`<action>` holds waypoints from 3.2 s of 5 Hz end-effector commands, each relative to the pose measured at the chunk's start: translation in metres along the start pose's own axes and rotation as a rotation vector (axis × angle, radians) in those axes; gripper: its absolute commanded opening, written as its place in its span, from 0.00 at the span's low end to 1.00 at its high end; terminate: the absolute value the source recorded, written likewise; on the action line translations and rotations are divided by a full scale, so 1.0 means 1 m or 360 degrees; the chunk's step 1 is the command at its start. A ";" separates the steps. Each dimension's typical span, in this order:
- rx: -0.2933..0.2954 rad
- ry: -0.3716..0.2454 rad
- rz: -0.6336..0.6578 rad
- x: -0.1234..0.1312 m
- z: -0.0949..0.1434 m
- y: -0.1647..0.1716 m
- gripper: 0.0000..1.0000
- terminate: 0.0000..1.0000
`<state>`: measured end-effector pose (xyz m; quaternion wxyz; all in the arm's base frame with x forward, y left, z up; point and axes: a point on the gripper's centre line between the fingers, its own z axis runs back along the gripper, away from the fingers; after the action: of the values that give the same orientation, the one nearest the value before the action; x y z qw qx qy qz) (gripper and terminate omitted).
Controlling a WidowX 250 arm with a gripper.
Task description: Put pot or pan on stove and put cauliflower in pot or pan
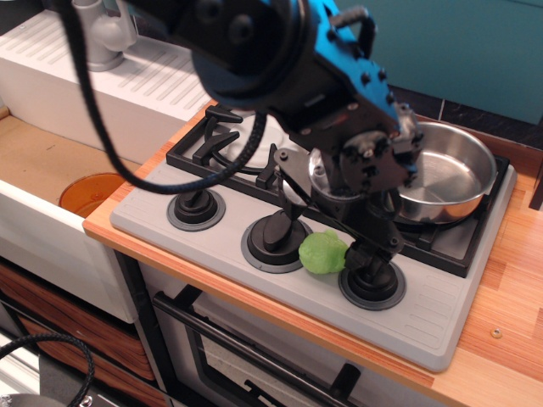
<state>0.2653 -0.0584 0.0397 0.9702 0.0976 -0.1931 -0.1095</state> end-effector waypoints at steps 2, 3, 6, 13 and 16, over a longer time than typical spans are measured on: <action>0.0013 -0.0035 0.0003 0.008 -0.003 0.005 1.00 0.00; 0.0010 -0.0012 0.0019 0.007 0.001 0.004 1.00 0.00; 0.0027 -0.0036 0.0068 -0.010 -0.003 -0.016 1.00 0.00; -0.0083 0.0107 0.0096 0.018 0.064 -0.008 0.00 0.00; -0.0083 0.0089 0.0064 0.016 0.055 0.002 1.00 0.00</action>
<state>0.2489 -0.0684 0.0883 0.9814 0.0748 -0.1501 -0.0938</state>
